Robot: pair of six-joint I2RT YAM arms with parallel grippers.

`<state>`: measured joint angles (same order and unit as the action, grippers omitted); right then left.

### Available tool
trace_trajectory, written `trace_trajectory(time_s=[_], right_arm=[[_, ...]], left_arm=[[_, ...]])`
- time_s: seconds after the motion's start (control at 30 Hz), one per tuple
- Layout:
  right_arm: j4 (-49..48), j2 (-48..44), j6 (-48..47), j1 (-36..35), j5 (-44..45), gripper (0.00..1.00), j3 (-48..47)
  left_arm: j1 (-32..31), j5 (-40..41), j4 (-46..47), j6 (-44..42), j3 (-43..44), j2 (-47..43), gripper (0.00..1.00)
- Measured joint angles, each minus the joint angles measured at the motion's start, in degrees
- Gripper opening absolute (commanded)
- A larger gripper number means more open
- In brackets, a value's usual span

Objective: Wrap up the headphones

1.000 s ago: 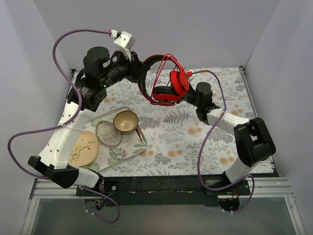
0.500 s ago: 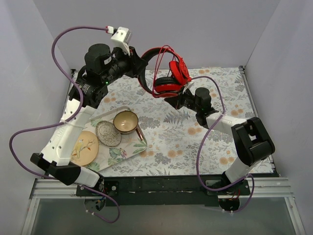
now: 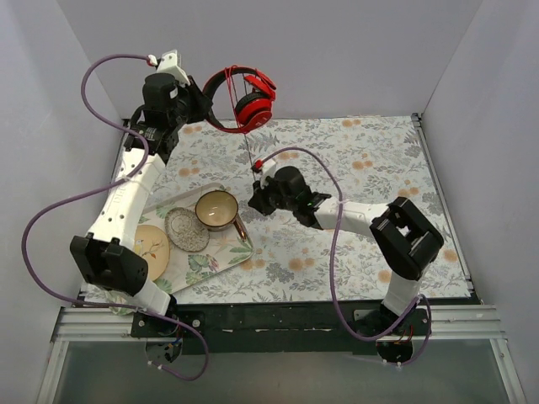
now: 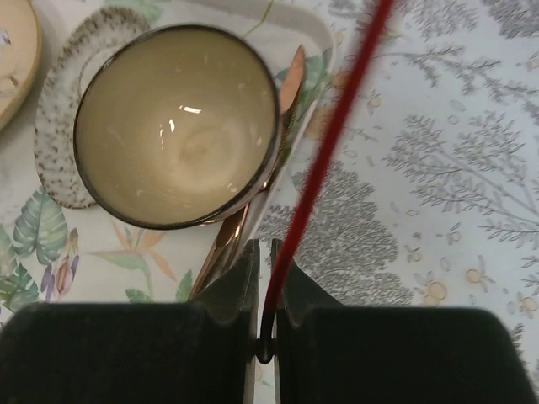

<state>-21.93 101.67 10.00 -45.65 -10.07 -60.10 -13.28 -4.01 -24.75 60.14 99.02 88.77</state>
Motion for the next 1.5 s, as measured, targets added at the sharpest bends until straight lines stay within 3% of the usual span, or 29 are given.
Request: trace_trajectory(time_s=[0.17,0.33,0.53,0.73,0.87,1.07,1.5], right_arm=[[10.5,1.1,-5.2,-9.6,11.5,0.01,-3.6],[20.4,1.1,-9.2,-15.9,21.5,0.01,-6.8],[32.6,-2.1,-13.5,-17.1,26.5,0.01,-8.3],[43.8,-3.9,-18.5,-15.3,26.4,0.01,-20.0],[47.0,-3.9,-20.7,-10.8,26.5,0.01,-25.7],[48.9,-3.8,-22.5,-3.2,26.3,0.01,-26.6],[44.1,-4.1,-28.8,0.2,26.3,0.01,-25.5]], left_arm=[[-0.2,9.9,7.7,-7.3,-9.0,2.4,0.0],[-0.3,17.1,19.6,-20.2,-20.5,3.5,0.0],[-2.0,18.1,29.2,-36.4,-30.2,4.5,0.0],[-7.6,15.5,35.4,-50.2,-40.2,3.5,0.0],[-10.9,12.0,36.8,-53.6,-43.6,1.5,0.0],[-11.6,4.8,34.4,-54.4,-44.3,-2.6,0.0],[-11.8,-5.6,29.3,-52.1,-45.0,-5.3,0.0]])
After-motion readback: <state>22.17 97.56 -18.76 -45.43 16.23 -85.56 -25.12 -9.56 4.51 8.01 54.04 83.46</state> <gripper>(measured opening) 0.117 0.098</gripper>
